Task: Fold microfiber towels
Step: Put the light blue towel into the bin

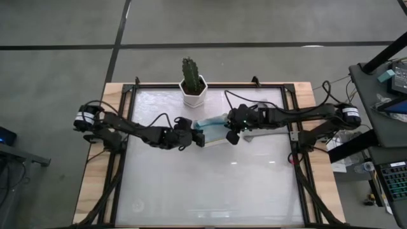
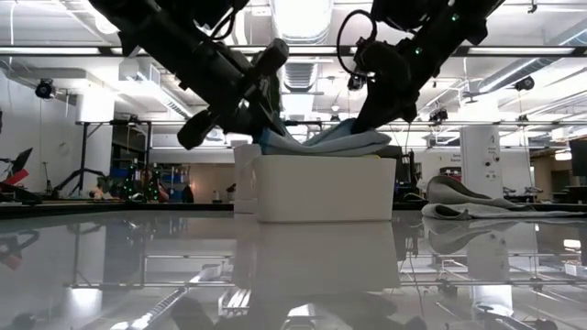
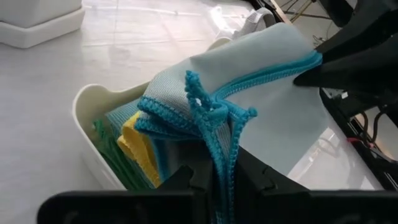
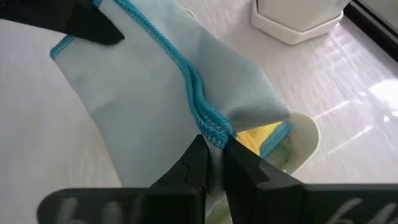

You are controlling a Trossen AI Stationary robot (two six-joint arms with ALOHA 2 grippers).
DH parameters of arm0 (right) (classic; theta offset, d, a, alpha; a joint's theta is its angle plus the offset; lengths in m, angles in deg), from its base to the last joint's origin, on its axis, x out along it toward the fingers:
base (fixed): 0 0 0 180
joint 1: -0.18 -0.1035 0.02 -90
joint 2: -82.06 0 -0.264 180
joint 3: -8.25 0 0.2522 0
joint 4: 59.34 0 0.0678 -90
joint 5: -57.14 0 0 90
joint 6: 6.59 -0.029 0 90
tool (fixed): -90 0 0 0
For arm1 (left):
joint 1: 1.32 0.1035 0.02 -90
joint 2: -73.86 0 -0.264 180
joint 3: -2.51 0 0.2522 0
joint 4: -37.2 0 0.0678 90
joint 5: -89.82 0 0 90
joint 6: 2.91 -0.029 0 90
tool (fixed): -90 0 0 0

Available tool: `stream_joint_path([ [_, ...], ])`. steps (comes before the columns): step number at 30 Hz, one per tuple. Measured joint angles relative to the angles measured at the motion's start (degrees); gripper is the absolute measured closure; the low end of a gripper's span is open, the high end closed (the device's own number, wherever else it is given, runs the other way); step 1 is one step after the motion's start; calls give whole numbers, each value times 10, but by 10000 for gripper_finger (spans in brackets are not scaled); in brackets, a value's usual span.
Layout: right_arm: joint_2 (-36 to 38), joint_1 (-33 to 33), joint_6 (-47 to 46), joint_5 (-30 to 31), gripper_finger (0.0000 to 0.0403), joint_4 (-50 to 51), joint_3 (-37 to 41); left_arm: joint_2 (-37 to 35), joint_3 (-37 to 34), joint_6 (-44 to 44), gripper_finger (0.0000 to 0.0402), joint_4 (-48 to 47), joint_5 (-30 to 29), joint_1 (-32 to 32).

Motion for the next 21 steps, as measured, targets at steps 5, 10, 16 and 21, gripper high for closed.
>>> stream_joint_path([
  [5,-16,0,-1,0,379,0,0,2,0,8,382,0,2,1],
  [10,-24,1,-16,4,346,1,0,2,0,15,376,-14,7,2],
  [16,-23,2,-16,6,276,1,0,2,0,14,338,-21,9,2],
  [21,-22,6,-13,7,234,13,0,1,0,12,290,-21,11,2],
])
